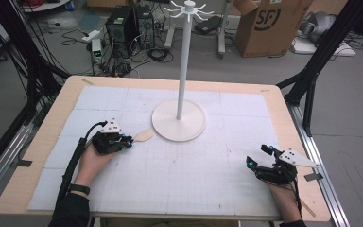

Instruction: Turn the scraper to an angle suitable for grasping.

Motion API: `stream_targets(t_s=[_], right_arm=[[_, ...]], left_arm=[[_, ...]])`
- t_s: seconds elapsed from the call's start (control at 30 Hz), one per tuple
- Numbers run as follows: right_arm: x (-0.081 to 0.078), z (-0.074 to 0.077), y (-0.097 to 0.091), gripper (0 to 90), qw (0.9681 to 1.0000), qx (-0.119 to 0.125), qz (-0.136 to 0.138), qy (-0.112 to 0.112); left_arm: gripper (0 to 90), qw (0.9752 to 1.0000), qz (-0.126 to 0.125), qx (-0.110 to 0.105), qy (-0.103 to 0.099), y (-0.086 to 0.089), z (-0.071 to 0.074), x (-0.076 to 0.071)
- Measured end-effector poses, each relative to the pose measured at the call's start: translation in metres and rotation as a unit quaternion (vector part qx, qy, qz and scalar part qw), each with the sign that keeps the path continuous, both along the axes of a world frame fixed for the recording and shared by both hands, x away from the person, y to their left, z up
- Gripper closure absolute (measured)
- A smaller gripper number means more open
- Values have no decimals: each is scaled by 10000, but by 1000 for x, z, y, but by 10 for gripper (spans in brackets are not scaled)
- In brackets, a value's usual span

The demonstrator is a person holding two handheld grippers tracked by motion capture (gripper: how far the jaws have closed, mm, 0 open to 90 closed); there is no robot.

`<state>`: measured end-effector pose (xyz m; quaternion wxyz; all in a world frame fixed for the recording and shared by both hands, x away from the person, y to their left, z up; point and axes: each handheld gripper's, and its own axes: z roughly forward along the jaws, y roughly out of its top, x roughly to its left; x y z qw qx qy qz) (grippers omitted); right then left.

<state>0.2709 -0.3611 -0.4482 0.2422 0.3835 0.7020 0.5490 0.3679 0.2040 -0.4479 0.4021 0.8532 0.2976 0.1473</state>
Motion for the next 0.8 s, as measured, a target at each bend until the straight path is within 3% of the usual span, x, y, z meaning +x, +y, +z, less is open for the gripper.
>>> stream_targets(t_s=[0.1, 0.2, 0.27, 0.33, 0.47, 0.57, 0.67, 0.8], right_arm=[[0, 0, 0, 158, 10000, 1, -3, 2], [0, 0, 0, 158, 10000, -1, -6, 3], [0, 0, 0, 158, 10000, -2, -8, 2], [0, 0, 0, 158, 10000, 4, -15, 11], [0, 0, 1, 158, 10000, 13, -27, 33], [0, 0, 1, 158, 10000, 9, -25, 34], [0, 0, 0, 158, 10000, 10, -26, 38], [0, 0, 0, 159, 10000, 13, -20, 42]], left_arm=[[810, 9999, -53, 105, 6, 5, 4, -3], [811, 9998, -97, -166, -31, 11, 13, -9], [811, 9993, -161, -311, -165, 10, 21, -14], [812, 9981, -314, -472, -221, 6, 27, -18], [811, 9965, -654, -481, -217, -15, 36, -21], [811, 9929, -1015, -572, -240, -40, 40, -22], [811, 9888, -1403, -453, -240, -70, 44, -22], [811, 9809, -1860, -546, -169, -106, 44, -18]])
